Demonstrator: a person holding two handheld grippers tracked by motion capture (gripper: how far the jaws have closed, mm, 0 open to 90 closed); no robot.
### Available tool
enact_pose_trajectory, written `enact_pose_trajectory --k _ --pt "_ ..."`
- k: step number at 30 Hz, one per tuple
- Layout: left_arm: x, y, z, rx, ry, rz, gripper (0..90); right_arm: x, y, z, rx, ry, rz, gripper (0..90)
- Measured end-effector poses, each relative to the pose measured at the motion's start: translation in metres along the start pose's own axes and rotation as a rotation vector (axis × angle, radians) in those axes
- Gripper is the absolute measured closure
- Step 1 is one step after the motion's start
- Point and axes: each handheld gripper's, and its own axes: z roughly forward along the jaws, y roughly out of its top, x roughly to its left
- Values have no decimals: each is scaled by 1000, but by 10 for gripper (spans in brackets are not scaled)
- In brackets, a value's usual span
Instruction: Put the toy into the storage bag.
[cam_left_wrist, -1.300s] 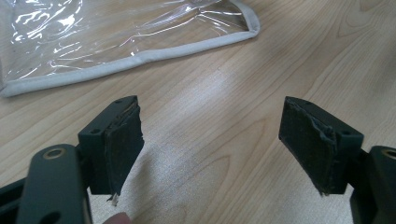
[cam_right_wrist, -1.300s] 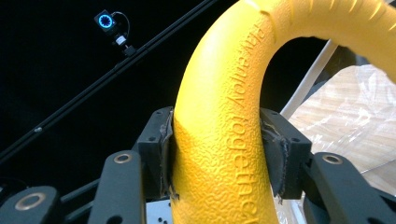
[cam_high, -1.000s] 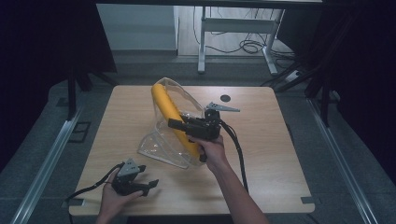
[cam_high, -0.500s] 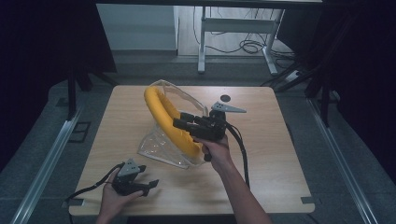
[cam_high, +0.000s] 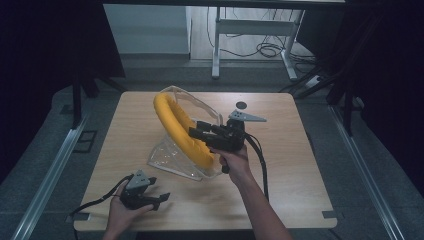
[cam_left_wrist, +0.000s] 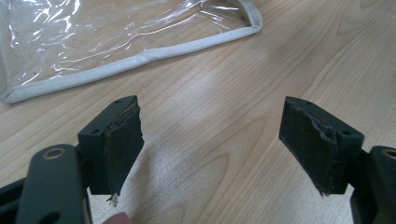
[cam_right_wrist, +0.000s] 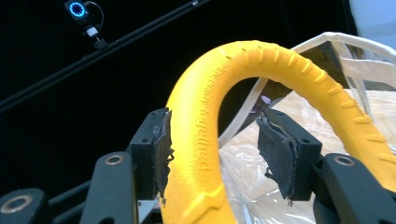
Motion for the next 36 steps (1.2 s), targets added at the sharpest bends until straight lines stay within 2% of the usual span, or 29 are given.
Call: enact_pose_trajectory --k 22,36 --pt "0 0 1 6 1 3 213 -25 -15 -36 38 -112 -20 450" --pt "0 0 1 6 1 2 213 -28 -17 -38 40 -119 -18 448"
